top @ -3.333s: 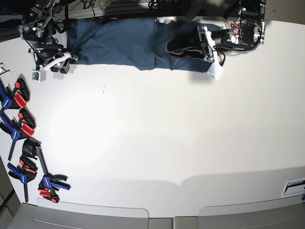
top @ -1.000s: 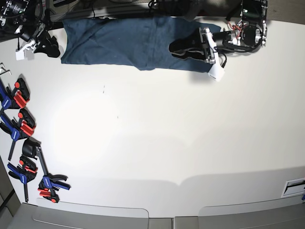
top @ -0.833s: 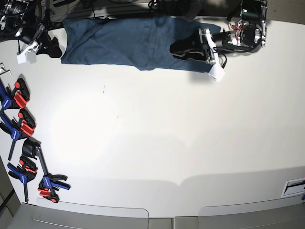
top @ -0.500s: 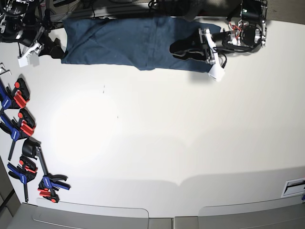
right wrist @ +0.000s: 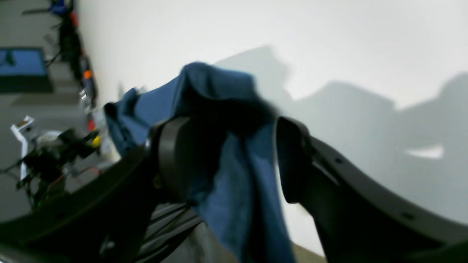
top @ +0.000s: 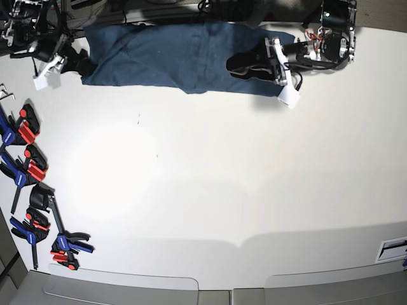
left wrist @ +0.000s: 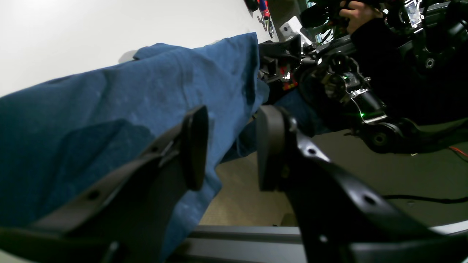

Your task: Fold the T-shirt properly

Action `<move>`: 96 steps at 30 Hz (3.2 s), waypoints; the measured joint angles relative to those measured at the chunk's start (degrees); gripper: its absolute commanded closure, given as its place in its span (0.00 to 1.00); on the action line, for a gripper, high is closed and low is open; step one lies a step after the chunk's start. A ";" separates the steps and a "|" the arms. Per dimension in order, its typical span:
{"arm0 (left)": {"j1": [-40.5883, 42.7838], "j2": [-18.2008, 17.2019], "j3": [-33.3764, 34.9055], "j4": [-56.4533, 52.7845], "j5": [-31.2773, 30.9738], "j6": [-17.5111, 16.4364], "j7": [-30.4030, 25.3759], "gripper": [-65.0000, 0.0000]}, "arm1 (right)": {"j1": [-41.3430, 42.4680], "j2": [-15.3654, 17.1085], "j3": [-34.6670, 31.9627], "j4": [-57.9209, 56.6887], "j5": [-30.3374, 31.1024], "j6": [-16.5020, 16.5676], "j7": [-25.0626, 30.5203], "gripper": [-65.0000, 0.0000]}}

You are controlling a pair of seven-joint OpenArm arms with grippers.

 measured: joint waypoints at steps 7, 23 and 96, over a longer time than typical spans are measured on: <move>0.00 0.02 0.00 0.00 0.00 0.00 -0.02 0.68 | 0.28 0.33 -5.38 0.24 2.16 0.22 0.59 0.47; 0.00 0.02 0.00 0.00 0.00 0.00 -0.02 0.68 | 0.28 0.28 -5.49 0.24 3.06 0.22 0.59 0.47; 8.72 -8.70 -17.22 0.00 29.57 -0.02 -11.85 1.00 | -0.20 -33.66 -8.68 45.38 0.00 -0.24 -1.25 1.00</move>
